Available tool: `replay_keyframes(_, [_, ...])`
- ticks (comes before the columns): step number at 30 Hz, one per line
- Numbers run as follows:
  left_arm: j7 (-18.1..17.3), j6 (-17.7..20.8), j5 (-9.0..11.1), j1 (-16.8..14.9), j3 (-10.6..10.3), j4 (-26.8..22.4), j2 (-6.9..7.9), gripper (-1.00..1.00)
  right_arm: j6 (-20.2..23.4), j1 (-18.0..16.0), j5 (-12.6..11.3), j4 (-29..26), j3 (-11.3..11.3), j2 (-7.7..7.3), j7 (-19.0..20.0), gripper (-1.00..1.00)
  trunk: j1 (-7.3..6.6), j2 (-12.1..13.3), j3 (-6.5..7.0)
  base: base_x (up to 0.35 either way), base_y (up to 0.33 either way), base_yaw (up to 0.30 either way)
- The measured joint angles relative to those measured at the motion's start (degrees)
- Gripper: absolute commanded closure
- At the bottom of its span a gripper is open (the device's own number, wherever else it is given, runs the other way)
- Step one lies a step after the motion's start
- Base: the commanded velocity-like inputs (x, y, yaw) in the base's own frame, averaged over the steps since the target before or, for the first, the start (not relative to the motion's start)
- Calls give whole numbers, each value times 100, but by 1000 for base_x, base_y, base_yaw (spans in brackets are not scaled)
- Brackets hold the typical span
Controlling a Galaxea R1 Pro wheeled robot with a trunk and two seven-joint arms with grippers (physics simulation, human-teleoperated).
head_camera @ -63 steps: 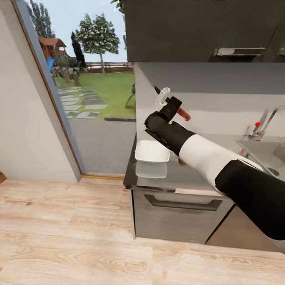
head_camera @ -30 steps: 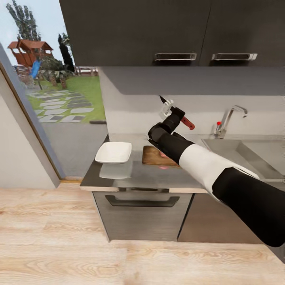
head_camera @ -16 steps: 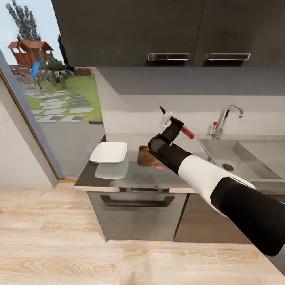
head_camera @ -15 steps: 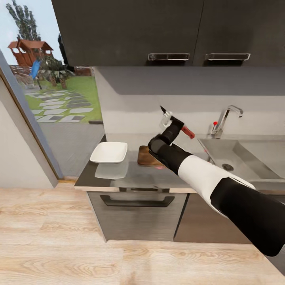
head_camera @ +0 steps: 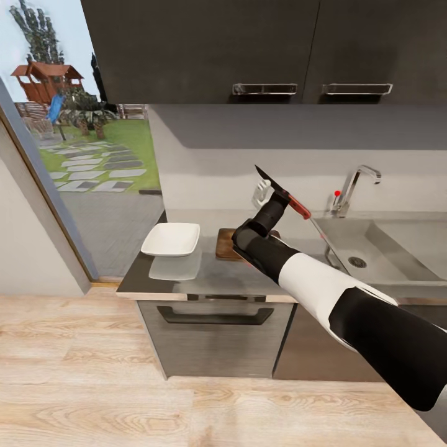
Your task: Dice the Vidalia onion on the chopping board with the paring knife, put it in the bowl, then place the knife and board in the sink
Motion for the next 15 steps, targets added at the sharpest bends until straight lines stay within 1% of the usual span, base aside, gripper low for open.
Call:
replay_keyframes(6, [-1,0,1,0,-1,0,-2,-100,28,41,-12,93,5,0,-7,100,0,0,0,0,0,0])
replay_keyframes(9, [-2,0,1,0,-1,0,-3,-100,33,263,-15,193,4,0,-13,100,0,0,0,0,0,0])
replay_keyframes(11, [-3,0,1,0,-1,0,-3,-100,39,335,0,211,5,0,-22,100,0,0,0,0,0,0])
replay_keyframes(15, [-2,0,1,0,0,0,-7,-100,40,391,9,227,4,0,-213,100,0,0,0,0,0,0])
